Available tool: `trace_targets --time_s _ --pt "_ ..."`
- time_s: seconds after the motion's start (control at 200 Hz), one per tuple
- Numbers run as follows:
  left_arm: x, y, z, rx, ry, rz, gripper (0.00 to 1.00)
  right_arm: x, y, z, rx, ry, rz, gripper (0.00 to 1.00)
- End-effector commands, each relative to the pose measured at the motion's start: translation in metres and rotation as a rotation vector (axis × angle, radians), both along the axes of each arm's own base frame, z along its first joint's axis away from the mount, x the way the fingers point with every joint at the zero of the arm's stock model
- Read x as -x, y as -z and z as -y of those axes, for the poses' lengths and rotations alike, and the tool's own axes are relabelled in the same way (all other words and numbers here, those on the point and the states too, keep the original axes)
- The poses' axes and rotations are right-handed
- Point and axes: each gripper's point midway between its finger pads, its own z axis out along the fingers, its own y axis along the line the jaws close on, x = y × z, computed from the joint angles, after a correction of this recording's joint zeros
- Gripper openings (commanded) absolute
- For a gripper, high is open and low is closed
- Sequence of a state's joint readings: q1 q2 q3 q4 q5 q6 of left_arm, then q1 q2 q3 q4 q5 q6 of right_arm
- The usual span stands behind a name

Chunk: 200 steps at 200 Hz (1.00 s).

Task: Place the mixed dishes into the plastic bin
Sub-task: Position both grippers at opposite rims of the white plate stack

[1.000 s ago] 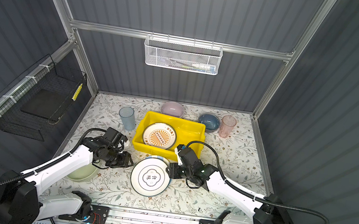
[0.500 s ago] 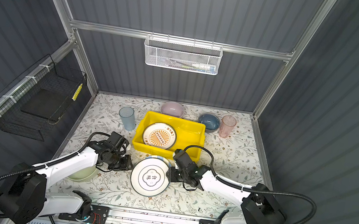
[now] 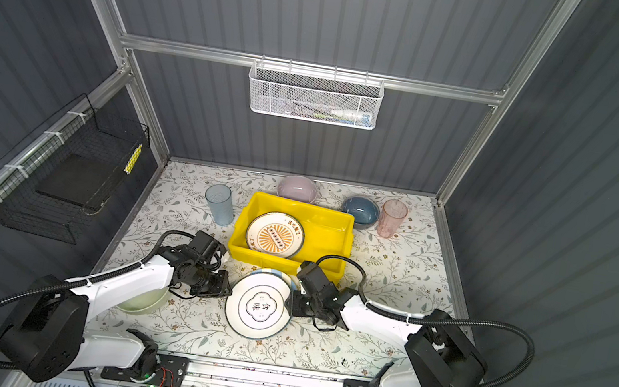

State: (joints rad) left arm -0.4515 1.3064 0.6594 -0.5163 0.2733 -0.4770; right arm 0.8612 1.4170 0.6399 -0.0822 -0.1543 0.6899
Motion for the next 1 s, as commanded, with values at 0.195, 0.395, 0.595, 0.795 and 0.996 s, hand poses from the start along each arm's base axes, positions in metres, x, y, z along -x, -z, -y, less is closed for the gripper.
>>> trace_targets --time_s 0.195,0.395,0.595,0.795,0.996 --pt "0.009 0.016 0.0 -0.014 0.009 -0.049 0.2 0.005 -0.006 -0.014 -0.107 -0.005 -0.019 0.37" --pt "0.01 0.02 0.0 -0.014 0.012 -0.057 0.13 0.005 -0.015 -0.018 -0.162 -0.002 -0.006 0.35" --pt "0.011 0.023 0.001 -0.013 0.013 -0.062 0.1 0.005 -0.022 -0.024 -0.228 -0.001 0.001 0.31" --pt "0.012 0.024 0.0 -0.017 0.014 -0.062 0.1 0.002 -0.032 -0.03 -0.296 0.015 0.006 0.28" --pt "0.012 0.027 0.0 -0.023 0.018 -0.065 0.11 0.003 -0.037 -0.032 -0.338 0.009 0.022 0.27"
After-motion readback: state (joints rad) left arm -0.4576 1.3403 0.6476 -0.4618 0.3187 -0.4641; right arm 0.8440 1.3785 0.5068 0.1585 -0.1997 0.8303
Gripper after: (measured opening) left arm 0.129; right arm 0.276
